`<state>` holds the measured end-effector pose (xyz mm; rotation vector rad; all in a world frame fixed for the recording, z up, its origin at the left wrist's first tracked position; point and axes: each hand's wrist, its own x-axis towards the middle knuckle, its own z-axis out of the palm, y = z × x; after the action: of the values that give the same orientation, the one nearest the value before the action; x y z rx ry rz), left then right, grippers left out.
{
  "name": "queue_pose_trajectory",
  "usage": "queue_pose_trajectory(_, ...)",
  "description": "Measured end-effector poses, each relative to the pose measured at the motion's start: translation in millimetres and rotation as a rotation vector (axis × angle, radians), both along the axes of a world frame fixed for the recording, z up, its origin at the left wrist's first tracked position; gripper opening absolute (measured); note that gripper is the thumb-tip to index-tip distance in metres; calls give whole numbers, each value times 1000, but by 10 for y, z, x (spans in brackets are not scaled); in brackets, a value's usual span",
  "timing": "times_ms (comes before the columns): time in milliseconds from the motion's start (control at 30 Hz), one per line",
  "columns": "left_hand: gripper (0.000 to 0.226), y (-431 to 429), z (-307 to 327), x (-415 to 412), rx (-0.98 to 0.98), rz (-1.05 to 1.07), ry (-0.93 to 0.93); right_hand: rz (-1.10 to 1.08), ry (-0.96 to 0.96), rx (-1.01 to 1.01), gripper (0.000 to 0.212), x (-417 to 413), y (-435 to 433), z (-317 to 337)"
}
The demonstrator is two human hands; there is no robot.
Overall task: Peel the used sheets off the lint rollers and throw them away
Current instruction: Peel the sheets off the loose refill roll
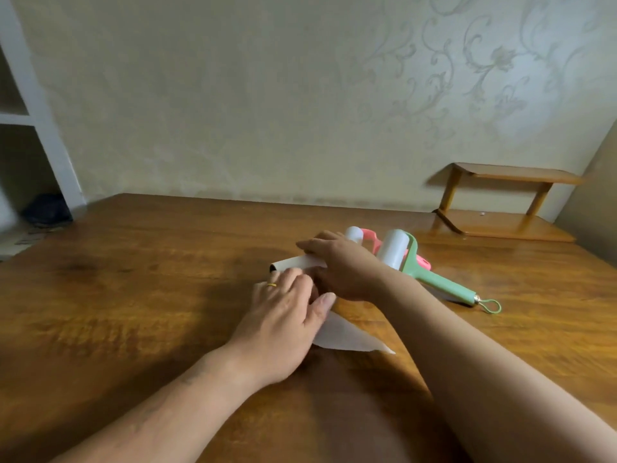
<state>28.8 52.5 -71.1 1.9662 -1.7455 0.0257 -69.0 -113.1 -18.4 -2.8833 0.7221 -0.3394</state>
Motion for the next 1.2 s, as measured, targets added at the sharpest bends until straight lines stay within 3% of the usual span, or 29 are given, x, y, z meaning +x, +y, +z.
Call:
queue_pose_trajectory(67, 66, 12, 20, 1, -116, 6, 43, 29, -8, -20, 45, -7, 2, -31)
queue_pose_trajectory(200, 39, -1, 70, 92, -484, 123, 420, 25, -64, -30, 40, -78, 40, -97)
queue_pose_trajectory(300, 24, -85, 195, 274, -612, 204, 570, -19, -227, 90, 37, -154, 114, -161)
queue_pose_trajectory(400, 45, -271, 418, 401, -518, 124, 770, -76, -587, 211, 32, -242, 117, 16)
queue_pose_trajectory(467, 68, -381, 590, 404, -392, -69, 1007, -44, -686, 298, 35, -338, 98, 101)
queue_pose_trajectory(500, 69, -434, 656, 396, -318, -146, 1065, -24, -710, 364, 37, -378, 91, 108)
queue_pose_trajectory(633, 50, -637, 662, 380, -290, -207, 1119, 39, -810, 679, 49, -495, 98, 79)
queue_pose_trajectory(733, 55, -707, 569, 393, -307, -269, 1167, 41, -808, 825, 51, -524, 41, 49)
queue_pose_trajectory(900, 53, -716, 531, 500, -407, -214, 1245, 67, -1009, 1293, 52, -436, -27, 61)
queue_pose_trajectory(967, 66, -676, 526, 531, -398, -167, 1282, 125, -1010, 1311, 51, -424, -8, 71)
queue_pose_trajectory(1067, 76, -613, 534, 565, -342, -109, 1246, 170, -988, 1179, 53, -377, 49, 15)
queue_pose_trajectory(1133, 64, -583, 529, 569, -278, -90, 1131, 166, -1025, 1136, 55, -351, 59, -12)
queue_pose_trajectory(1200, 86, -565, 498, 576, -225, -45, 884, 131, -1059, 1107, 57, -361, 60, 4)
